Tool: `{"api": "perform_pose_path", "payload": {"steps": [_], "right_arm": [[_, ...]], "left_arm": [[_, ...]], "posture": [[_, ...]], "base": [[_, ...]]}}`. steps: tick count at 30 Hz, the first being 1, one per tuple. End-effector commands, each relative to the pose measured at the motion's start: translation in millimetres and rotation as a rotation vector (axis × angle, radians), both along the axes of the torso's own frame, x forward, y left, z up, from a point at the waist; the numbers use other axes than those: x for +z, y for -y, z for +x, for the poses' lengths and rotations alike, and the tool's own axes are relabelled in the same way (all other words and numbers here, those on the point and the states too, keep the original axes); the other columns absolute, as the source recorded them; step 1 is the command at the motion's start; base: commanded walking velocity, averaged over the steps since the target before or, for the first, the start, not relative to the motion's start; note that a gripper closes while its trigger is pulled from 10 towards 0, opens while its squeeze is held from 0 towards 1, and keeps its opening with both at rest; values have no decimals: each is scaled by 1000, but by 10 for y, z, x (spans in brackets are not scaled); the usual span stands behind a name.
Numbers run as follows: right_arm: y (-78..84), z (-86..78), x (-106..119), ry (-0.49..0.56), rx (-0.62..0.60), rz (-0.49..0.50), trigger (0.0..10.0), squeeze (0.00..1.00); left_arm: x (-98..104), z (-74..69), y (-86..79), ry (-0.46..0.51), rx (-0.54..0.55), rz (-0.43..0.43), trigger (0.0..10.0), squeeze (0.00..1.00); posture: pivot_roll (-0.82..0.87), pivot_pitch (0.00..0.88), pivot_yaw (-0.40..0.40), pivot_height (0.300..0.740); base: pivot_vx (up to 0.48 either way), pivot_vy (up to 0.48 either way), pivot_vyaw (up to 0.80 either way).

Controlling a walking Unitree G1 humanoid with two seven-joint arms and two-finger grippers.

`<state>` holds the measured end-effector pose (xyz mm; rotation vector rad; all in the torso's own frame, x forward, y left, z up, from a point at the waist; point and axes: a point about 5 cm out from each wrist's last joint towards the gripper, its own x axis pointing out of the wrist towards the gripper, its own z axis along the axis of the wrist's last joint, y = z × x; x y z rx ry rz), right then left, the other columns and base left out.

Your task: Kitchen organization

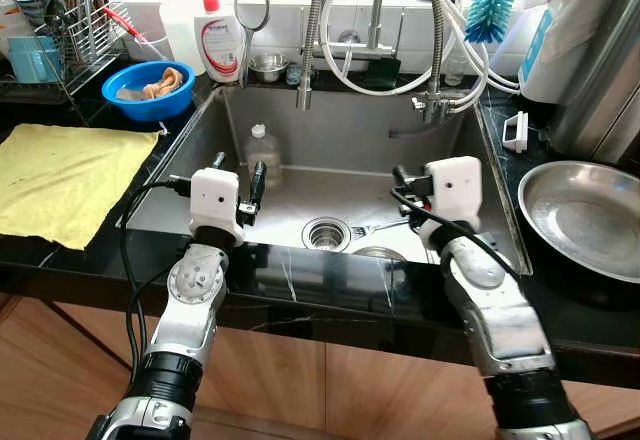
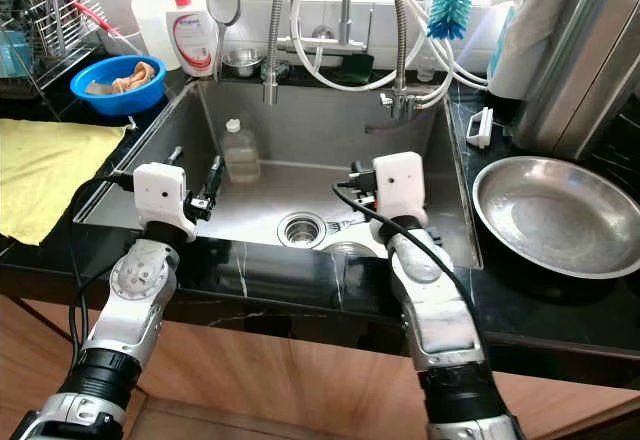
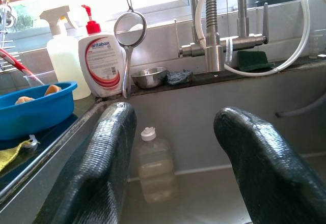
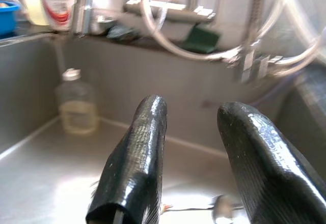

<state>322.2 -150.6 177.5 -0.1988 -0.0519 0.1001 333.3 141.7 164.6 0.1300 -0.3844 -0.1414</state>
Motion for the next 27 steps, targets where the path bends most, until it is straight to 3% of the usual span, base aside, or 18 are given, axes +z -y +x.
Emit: {"api": "perform_pose_path", "payload": {"steps": [1, 5, 6, 12, 24, 25, 27], "right_arm": [[62, -22, 88, 26, -36, -15, 10000, 0], [213, 11, 222, 46, -105, -40, 10000, 16], [239, 17, 239, 47, -122, -33, 10000, 1000], [331, 27, 238, 9, -208, -87, 10000, 1000], [421, -6, 118, -105, -321, -92, 10000, 1000], [433, -8, 115, -116, -335, -96, 10000, 663], [437, -8, 116, -119, -341, -97, 10000, 663]], "left_arm": [[35, -12, -19, 16, 0, 6, 10000, 0], [22, -5, 20, 10, -11, 5, 10000, 0], [25, -4, 25, 11, -11, 4, 10000, 0], [12, 0, 9, 0, -13, 11, 10000, 0], [9, 13, 21, -11, -21, 14, 10000, 0], [10, 15, 23, -11, -22, 14, 10000, 0], [12, 16, 24, -12, -23, 14, 10000, 0]], "posture": [[-16, 0, 24, 720], [-30, 0, 26, 720], [-24, 0, 25, 720], [-17, 0, 26, 720], [-20, 0, 24, 720], [-23, 0, 26, 720], [-23, 0, 26, 720]], "base": [[0, 0, 0], [0, 0, 0], [0, 0, 0], [0, 0, 0], [0, 0, 0], [0, 0, 0], [0, 0, 0]]}}
